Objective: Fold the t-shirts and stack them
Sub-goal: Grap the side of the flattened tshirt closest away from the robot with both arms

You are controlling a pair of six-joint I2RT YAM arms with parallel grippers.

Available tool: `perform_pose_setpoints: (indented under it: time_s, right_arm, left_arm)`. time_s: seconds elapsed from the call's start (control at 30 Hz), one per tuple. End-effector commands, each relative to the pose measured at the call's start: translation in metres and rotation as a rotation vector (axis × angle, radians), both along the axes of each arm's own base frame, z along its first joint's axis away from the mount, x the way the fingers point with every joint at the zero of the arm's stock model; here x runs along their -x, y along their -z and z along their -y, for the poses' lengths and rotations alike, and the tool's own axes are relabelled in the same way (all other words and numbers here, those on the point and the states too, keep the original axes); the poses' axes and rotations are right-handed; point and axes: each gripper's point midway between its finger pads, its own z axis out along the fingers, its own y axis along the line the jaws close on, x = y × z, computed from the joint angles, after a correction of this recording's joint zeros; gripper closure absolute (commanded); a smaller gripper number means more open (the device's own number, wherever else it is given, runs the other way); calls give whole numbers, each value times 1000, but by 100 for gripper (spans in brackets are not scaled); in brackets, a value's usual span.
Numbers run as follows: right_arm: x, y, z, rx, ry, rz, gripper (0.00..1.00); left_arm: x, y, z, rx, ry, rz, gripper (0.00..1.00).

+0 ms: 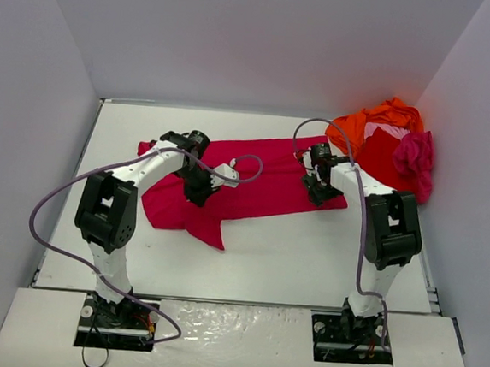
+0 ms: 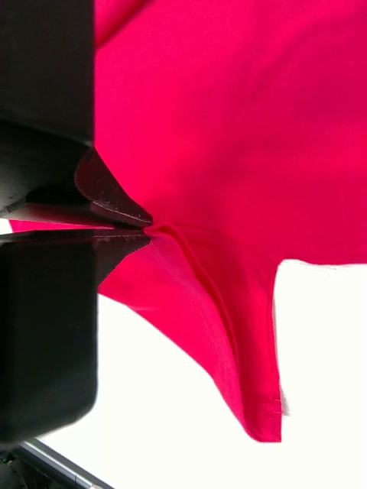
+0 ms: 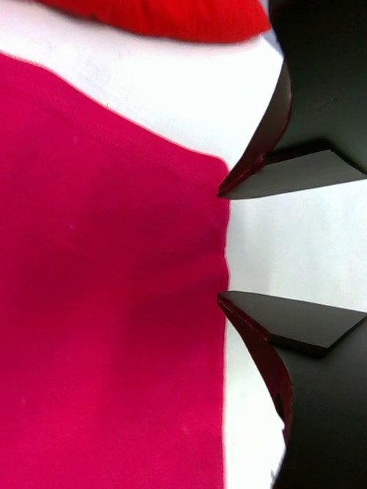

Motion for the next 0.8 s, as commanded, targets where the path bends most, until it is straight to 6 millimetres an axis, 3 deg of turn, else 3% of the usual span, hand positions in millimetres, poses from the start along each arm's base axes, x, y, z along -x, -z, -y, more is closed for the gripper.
perform_pose_setpoints:
  time_s: [0.0, 0.13, 0.23, 0.53, 0.77]
  right_arm:
    - [8, -38, 2, 125, -133, 43, 50]
    - [25, -41, 6, 219, -308, -28, 45]
    - [39, -33, 20, 272, -412, -114, 44]
    - [28, -5, 77, 407, -423, -221, 45]
    - [17, 11, 79, 408, -459, -246, 45]
  left_arm:
    - [-4, -32, -3, 8, -17, 89, 100]
    - [-4, -36, -5, -3, -29, 94, 100]
    - [-4, -38, -6, -2, -48, 101, 100]
    - [0, -41, -12, -11, -79, 127, 100]
    - [-2, -48, -13, -15, -88, 143, 100]
